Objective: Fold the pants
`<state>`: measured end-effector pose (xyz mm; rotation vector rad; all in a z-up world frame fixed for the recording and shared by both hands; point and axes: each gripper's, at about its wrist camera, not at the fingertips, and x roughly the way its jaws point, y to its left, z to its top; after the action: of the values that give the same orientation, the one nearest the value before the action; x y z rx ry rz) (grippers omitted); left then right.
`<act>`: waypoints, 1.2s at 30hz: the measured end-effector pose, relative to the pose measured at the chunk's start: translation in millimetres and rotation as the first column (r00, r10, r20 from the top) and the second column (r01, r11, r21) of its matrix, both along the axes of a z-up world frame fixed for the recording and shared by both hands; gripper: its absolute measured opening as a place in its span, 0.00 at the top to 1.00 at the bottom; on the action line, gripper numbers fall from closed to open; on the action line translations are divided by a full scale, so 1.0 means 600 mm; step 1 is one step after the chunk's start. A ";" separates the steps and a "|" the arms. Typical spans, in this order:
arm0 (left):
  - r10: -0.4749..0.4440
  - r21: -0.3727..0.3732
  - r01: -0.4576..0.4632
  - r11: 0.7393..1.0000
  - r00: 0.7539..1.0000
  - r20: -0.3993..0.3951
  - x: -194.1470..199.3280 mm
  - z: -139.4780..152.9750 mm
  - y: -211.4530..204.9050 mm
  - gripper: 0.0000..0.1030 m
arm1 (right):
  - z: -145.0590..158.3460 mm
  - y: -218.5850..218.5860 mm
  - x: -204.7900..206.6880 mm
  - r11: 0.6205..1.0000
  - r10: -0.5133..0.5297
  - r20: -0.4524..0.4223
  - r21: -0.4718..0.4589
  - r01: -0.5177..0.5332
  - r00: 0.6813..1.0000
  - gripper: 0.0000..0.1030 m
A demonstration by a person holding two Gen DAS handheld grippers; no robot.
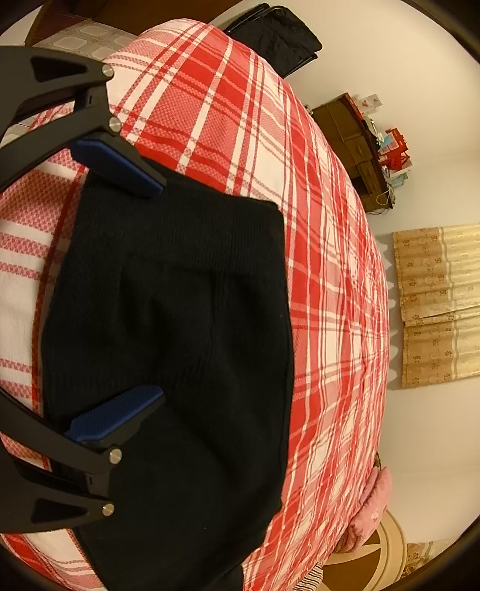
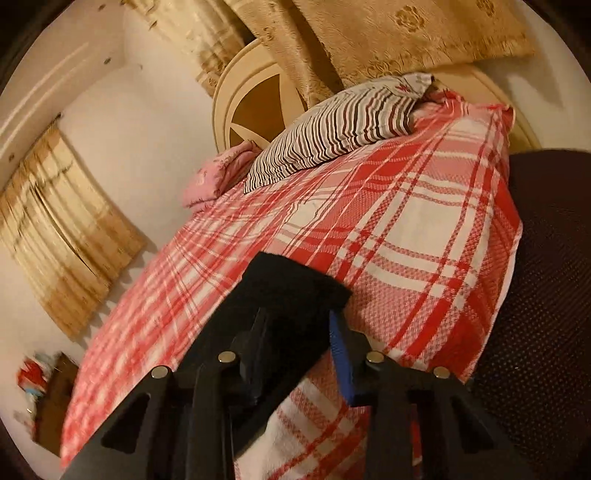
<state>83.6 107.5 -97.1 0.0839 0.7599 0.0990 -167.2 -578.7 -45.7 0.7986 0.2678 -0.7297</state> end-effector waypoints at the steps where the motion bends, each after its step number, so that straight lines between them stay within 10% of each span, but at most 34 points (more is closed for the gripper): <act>1: 0.001 0.000 -0.001 1.000 1.000 0.000 0.000 0.000 0.000 0.00 | -0.001 -0.003 -0.001 1.000 0.009 0.026 0.019 -0.009 1.000 0.67; 7: 0.000 -0.001 0.000 1.000 1.000 -0.001 0.000 0.000 0.001 0.00 | 0.007 -0.013 0.017 0.999 0.021 -0.023 0.047 -0.020 1.000 0.74; 8: -0.002 -0.002 0.002 1.000 1.000 0.001 0.000 -0.001 0.001 0.00 | 0.014 -0.009 0.022 0.999 0.030 -0.055 0.029 -0.028 0.998 0.91; 14: -0.003 -0.006 0.003 1.000 1.000 0.006 -0.002 -0.001 0.002 0.00 | 0.117 0.109 0.063 0.941 0.249 -0.072 -0.218 -0.259 0.966 0.92; 21: -0.005 -0.010 0.006 1.000 1.000 0.014 -0.004 -0.001 0.001 0.00 | 0.123 0.352 0.160 0.667 0.632 -0.220 -0.333 -0.666 0.743 0.92; 28: -0.019 -0.014 0.019 1.000 1.000 0.023 -0.006 -0.002 0.003 0.00 | -0.046 0.531 0.229 0.436 0.756 -0.436 -0.221 -0.872 0.488 0.92; 31: -0.020 -0.011 0.020 1.000 0.999 0.028 -0.007 -0.003 0.003 0.00 | -0.076 0.550 0.222 0.416 0.724 -0.483 -0.264 -0.870 0.493 0.88; 36: -0.019 -0.009 0.019 1.000 0.999 0.038 -0.007 -0.004 0.002 0.00 | -0.070 0.585 0.197 0.281 0.791 -0.494 -0.234 -0.931 0.362 0.26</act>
<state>79.2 108.8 -99.5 0.0802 0.7211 0.0786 -49.2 -227.5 -88.0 -0.0610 0.7000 0.2168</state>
